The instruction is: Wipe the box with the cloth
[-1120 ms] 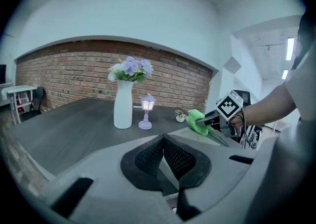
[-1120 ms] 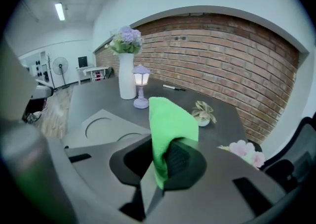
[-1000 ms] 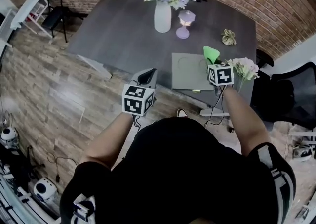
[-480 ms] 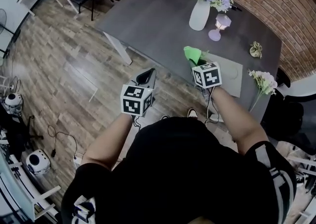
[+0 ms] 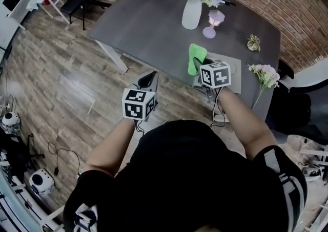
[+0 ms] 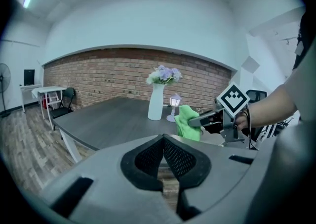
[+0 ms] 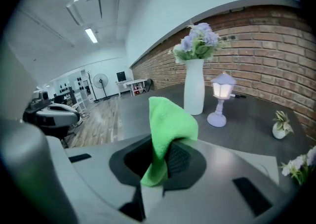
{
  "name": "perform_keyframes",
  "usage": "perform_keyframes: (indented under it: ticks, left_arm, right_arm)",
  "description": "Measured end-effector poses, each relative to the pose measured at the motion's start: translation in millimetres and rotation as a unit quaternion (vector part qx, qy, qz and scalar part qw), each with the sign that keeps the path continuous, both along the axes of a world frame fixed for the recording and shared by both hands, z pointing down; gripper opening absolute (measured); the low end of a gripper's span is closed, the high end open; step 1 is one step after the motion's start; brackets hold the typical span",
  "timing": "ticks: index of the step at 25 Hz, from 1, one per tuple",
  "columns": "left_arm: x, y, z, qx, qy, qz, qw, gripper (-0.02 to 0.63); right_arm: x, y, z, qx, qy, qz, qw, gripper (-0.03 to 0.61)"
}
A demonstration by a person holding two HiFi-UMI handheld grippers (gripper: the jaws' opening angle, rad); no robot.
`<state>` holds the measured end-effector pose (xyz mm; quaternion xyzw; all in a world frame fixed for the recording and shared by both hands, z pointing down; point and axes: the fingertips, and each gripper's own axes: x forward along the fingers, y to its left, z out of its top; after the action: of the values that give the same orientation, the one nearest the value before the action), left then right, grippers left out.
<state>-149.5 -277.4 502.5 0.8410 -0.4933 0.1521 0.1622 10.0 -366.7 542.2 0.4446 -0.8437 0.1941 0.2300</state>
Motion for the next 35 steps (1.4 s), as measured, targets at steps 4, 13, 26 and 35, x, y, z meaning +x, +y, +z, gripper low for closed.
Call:
perform_keyframes:
  ticks: [4, 13, 26, 35]
  left_arm:
    - [39.5, -18.6, -11.7, 0.013, 0.008, 0.021, 0.9997, 0.008]
    - [163.9, -35.4, -16.8, 0.023, 0.014, 0.122, 0.9921, 0.008]
    - [200.0, -40.8, -28.8, 0.03, 0.021, 0.158, 0.9868, 0.008]
    - [107.8, -30.5, -11.6, 0.006, 0.015, 0.081, 0.9966, 0.008]
  right_arm:
    - [75.0, 5.7, 13.7, -0.018, 0.014, 0.05, 0.998, 0.046]
    - [273.1, 51.1, 27.2, -0.041, 0.073, 0.211, 0.974, 0.044]
    - [307.5, 61.3, -7.0, -0.003, 0.103, 0.232, 0.967, 0.044]
    - [158.3, 53.2, 25.6, -0.006, 0.122, 0.081, 0.989, 0.044]
